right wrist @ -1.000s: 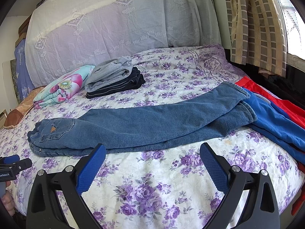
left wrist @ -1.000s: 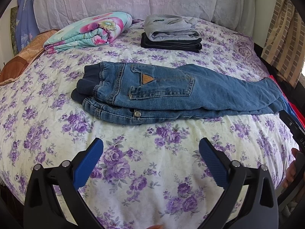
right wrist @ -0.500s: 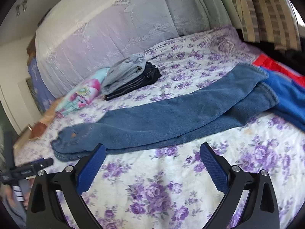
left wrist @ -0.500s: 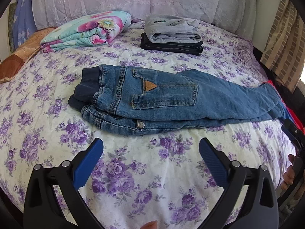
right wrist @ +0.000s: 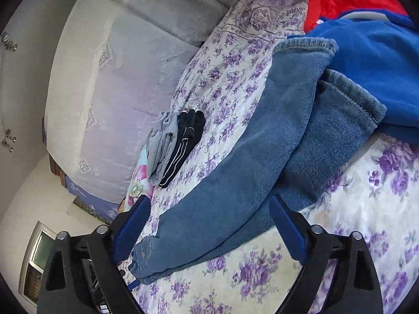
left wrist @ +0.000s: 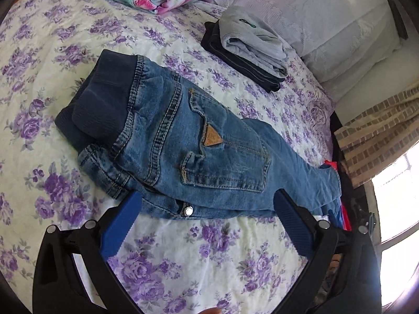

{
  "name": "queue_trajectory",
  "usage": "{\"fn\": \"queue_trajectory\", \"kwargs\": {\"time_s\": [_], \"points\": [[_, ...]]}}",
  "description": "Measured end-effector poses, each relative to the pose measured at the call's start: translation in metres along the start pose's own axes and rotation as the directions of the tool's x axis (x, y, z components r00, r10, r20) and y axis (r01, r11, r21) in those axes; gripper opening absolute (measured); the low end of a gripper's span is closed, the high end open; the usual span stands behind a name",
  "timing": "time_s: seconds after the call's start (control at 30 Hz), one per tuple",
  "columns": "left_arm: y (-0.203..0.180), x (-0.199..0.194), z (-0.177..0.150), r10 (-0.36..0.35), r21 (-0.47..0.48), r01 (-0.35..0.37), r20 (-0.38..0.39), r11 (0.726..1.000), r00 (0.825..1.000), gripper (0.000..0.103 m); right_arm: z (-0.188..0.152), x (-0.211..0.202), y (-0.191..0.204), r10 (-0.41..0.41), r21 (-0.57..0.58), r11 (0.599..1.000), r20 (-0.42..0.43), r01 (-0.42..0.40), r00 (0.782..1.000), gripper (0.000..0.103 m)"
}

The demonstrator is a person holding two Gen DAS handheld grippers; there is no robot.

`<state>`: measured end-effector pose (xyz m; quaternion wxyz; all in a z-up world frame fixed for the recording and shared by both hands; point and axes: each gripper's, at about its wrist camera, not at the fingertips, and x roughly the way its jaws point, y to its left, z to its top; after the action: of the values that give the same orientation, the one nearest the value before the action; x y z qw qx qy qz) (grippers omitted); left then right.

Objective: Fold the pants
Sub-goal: 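Grasp the jeans waistband with the left tool while the right tool grasps the leg hems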

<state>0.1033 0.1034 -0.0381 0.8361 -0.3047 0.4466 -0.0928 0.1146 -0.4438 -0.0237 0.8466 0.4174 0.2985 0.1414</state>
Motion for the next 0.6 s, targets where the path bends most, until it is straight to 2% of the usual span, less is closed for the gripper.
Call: {"fn": "queue_trajectory", "kwargs": {"time_s": [0.07, 0.23, 0.3, 0.37, 0.5, 0.6], "points": [[0.003, 0.001, 0.005, -0.024, -0.014, 0.024, -0.006, 1.000, 1.000, 0.099, 0.006, 0.015, -0.009, -0.025, 0.038, 0.999, -0.030, 0.026, 0.999, 0.070], [0.008, -0.001, 0.010, -0.066, -0.029, 0.066, -0.020, 0.997, 0.998, 0.098, 0.014, 0.039, -0.022, -0.069, 0.087, 0.993, -0.066, 0.075, 0.995, 0.054], [0.009, -0.002, 0.010, -0.078, -0.026, 0.078, -0.023, 0.997, 0.997, 0.098, 0.016, 0.044, -0.021, -0.083, 0.079, 0.993, -0.072, 0.088, 0.994, 0.043], [0.011, -0.004, 0.010, -0.087, -0.032, 0.086, -0.023, 0.996, 0.996, 0.098, 0.016, 0.044, -0.022, -0.080, 0.074, 0.994, -0.055, 0.084, 0.995, 0.015], [0.022, -0.013, 0.009, -0.121, -0.080, 0.119, -0.017, 0.990, 0.993, 0.098, 0.009, 0.039, -0.023, -0.066, 0.018, 0.998, 0.008, 0.066, 0.998, 0.013], [0.024, -0.017, 0.013, -0.123, -0.095, 0.121, -0.007, 0.988, 0.992, 0.098, 0.005, 0.039, -0.030, -0.075, 0.012, 0.997, 0.012, 0.075, 0.997, 0.011]]}}
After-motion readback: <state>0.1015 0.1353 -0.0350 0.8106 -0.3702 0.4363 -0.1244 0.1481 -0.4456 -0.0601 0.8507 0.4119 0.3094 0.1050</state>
